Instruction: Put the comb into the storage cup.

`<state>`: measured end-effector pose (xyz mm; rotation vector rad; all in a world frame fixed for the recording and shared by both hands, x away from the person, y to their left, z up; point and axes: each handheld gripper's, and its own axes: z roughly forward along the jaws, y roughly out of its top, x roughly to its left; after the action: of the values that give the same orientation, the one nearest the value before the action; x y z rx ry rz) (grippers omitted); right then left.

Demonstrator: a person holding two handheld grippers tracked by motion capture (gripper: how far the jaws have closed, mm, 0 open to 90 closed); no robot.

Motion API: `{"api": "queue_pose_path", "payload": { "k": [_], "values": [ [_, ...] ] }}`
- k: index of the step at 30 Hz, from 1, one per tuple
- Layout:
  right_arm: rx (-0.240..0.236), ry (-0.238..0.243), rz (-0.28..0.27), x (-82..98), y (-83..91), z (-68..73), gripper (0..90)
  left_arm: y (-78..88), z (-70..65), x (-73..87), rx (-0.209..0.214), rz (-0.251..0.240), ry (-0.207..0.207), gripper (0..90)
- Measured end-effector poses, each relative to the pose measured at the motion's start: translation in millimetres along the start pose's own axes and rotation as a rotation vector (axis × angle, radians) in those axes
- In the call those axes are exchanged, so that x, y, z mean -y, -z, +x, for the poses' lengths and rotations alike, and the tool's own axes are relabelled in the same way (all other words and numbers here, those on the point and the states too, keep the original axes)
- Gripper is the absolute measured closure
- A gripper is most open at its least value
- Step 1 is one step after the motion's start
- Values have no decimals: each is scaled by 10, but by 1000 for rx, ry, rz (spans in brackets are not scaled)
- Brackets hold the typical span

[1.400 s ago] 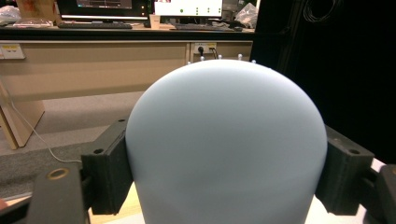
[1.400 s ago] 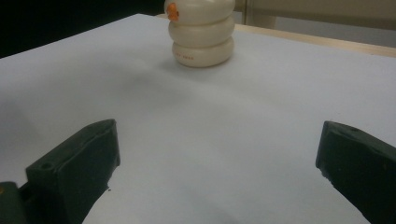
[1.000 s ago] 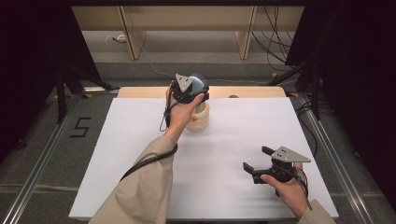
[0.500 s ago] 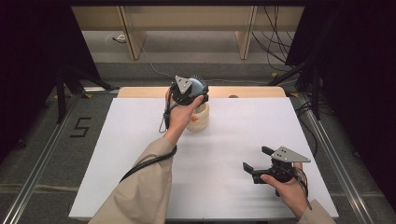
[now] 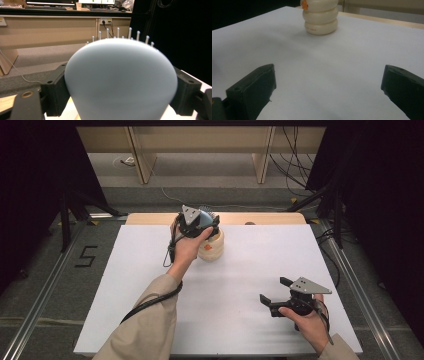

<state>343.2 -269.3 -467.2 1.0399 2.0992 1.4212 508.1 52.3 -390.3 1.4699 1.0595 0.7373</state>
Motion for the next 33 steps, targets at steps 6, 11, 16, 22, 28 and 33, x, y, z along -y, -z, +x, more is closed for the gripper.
{"api": "queue_pose_path", "payload": {
  "k": [6,11,16,22,28,33],
  "values": [
    [2,-2,-1,0,0,-2,6,71,36,30,-8,8,0,160],
    [2,-2,0,0,-1,-2,6,107,64,50,-6,11,7,157],
    [1,-1,1,1,0,-1,6,114,87,45,5,20,4,125],
    [2,-3,0,2,-1,-3,6,149,112,33,30,35,-7,19],
    [3,-2,0,2,-2,-2,6,215,131,34,45,52,-21,0],
    [4,-1,2,3,-3,-2,6,261,160,38,40,49,-32,0]
  ]
}}
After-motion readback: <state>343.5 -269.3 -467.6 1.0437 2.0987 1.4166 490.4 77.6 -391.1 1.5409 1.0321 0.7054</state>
